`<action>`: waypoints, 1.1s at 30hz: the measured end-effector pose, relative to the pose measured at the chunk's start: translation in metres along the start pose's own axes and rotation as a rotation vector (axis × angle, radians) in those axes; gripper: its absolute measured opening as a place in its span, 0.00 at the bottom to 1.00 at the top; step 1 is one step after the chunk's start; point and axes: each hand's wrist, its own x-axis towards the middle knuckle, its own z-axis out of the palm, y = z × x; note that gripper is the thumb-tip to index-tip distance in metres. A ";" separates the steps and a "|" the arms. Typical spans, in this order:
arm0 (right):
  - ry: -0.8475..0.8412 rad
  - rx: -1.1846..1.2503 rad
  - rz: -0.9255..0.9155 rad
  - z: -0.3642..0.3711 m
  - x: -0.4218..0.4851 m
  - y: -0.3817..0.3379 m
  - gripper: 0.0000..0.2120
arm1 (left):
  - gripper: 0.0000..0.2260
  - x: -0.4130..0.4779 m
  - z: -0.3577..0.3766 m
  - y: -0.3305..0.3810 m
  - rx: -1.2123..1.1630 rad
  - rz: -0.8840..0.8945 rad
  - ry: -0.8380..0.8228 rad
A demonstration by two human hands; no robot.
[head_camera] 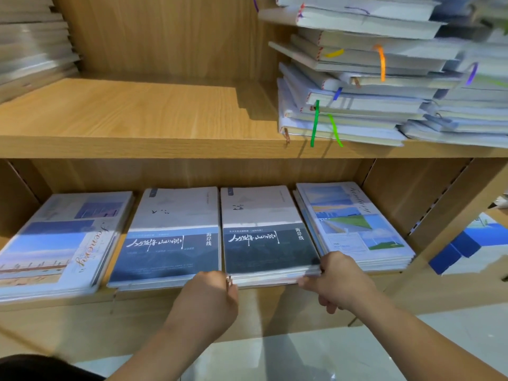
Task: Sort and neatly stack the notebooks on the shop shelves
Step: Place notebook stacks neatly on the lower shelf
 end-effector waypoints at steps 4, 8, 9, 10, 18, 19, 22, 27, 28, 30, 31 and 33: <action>-0.063 0.064 -0.019 -0.038 0.001 0.011 0.18 | 0.18 -0.003 -0.025 0.021 0.018 0.071 0.046; 0.362 0.143 -0.187 -0.068 0.015 0.041 0.19 | 0.10 0.012 -0.028 0.074 -0.149 0.327 0.080; 0.458 0.073 -0.203 -0.071 0.022 0.050 0.19 | 0.07 0.021 -0.025 0.088 -0.162 0.387 0.062; 0.502 -0.004 -0.192 -0.074 0.029 0.059 0.18 | 0.06 0.030 -0.019 0.101 -0.155 0.431 0.047; 0.397 -0.208 0.004 -0.079 0.071 0.096 0.24 | 0.09 0.091 0.033 0.160 0.039 0.464 -0.046; 0.386 -0.236 0.012 -0.080 0.075 0.096 0.24 | 0.12 0.096 0.038 0.161 0.071 0.447 -0.047; 0.364 -0.334 0.036 -0.081 0.084 0.095 0.25 | 0.23 0.109 0.046 0.161 0.114 0.390 -0.082; 0.267 -0.314 0.091 -0.082 0.093 0.088 0.26 | 0.26 0.112 0.051 0.163 0.242 0.371 -0.176; 0.264 -0.273 0.093 -0.082 0.095 0.089 0.26 | 0.26 0.111 0.052 0.166 0.270 0.371 -0.178; 0.258 -0.209 0.082 -0.082 0.098 0.091 0.27 | 0.26 0.108 0.051 0.171 0.325 0.367 -0.171; 0.247 -0.190 0.077 -0.082 0.099 0.092 0.28 | 0.26 0.106 0.051 0.173 0.338 0.363 -0.167; 0.217 -0.172 0.081 -0.084 0.099 0.093 0.32 | 0.27 0.105 0.052 0.175 0.342 0.347 -0.167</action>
